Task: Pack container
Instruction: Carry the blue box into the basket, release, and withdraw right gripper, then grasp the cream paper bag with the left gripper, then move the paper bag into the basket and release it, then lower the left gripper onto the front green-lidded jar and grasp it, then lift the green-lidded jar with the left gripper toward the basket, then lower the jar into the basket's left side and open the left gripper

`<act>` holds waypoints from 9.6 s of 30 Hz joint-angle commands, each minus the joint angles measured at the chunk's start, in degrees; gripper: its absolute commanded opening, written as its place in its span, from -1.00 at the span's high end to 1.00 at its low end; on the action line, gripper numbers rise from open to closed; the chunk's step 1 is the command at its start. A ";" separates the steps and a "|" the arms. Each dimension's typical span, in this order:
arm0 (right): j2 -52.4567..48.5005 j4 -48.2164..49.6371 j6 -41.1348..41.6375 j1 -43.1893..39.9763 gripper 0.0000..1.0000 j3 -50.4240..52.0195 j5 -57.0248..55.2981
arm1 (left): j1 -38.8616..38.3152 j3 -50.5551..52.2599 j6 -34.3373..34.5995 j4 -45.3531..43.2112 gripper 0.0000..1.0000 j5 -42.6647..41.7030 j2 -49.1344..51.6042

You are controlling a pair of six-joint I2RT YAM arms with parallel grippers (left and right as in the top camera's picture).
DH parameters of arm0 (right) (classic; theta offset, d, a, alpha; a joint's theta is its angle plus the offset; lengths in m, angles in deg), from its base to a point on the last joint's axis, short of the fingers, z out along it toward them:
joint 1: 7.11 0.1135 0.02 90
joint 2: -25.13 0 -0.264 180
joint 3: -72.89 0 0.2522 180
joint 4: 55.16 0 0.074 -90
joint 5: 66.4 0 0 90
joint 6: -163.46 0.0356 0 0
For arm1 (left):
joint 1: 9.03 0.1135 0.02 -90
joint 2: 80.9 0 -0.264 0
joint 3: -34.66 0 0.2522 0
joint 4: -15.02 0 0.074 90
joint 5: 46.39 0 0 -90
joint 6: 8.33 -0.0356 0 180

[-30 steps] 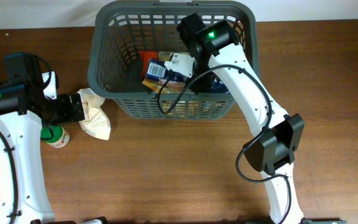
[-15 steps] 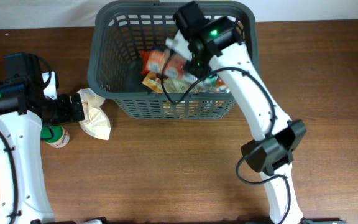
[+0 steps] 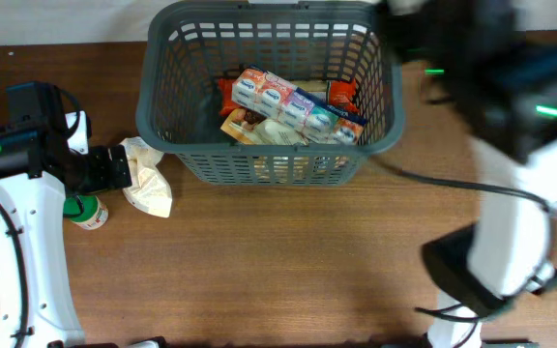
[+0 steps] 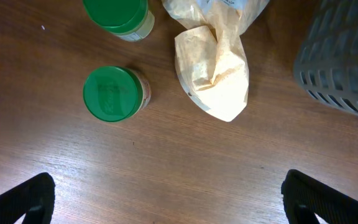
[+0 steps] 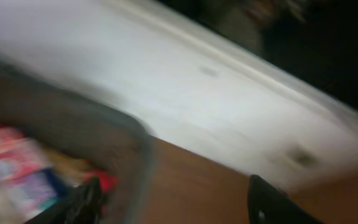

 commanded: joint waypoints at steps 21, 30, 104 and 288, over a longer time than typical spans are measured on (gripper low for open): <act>-1.14 -7.48 29.88 -43.01 -0.97 11.04 16.68 | 0.31 -0.68 -1.03 -2.73 -0.98 -2.64 0.31; -1.14 -7.45 29.88 -42.95 -0.98 11.04 16.65 | 0.31 -0.57 -1.14 -14.60 -0.79 -6.49 2.08; -1.14 -7.45 29.88 -42.95 -0.97 11.04 16.65 | -36.85 -54.99 -73.44 -13.40 0.94 -13.16 48.09; -1.14 -7.45 29.88 -42.95 -0.98 11.04 16.65 | -21.86 -77.68 -12.94 21.07 -0.99 -2.58 40.54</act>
